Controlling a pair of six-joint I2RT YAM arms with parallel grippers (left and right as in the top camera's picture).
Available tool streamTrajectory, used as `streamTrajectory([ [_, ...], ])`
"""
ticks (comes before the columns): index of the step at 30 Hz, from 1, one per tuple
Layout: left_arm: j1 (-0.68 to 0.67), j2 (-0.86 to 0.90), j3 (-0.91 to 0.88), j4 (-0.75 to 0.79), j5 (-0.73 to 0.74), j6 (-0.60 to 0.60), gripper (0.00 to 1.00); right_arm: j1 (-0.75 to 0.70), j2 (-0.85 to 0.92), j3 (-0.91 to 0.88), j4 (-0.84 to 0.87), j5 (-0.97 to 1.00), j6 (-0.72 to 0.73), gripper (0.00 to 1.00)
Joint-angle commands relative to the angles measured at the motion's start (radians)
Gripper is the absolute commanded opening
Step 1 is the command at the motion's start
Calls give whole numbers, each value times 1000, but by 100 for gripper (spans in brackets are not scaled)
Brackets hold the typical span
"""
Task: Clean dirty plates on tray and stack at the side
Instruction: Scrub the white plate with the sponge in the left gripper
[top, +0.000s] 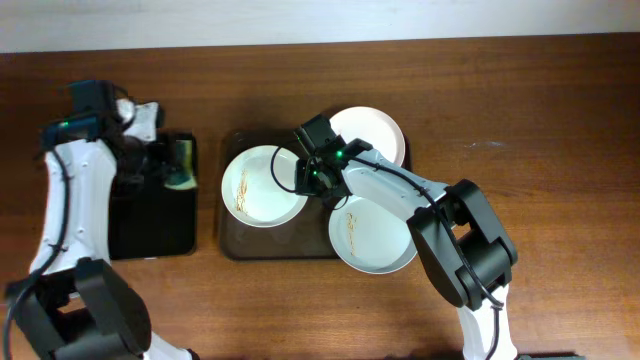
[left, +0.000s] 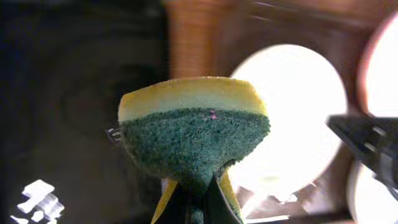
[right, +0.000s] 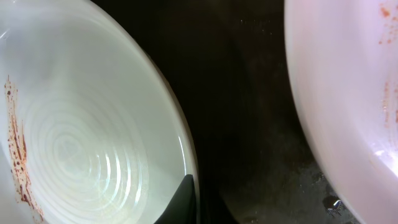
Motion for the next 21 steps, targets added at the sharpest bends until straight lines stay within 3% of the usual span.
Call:
streamTrajectory([
  [1, -138, 7, -26, 58, 51, 106, 1, 5, 14, -1, -8, -32, 0, 4],
  [5, -241, 144, -42, 111, -18, 80, 1, -14, 14, -1, -20, -58, 1, 4],
  [10, -259, 331, -42, 168, -91, 47, 1, -26, 14, -1, -33, -58, 1, 4],
  [15, -346, 392, -55, 77, 57, 72, 1, -26, 14, -1, -33, -58, 1, 4],
  [18, -355, 392, -55, 148, 85, 76, 1, -26, 14, -1, -33, -58, 1, 4],
  [21, -346, 392, -55, 259, -227, -113, 1, -26, 14, -1, -33, -58, 1, 4],
])
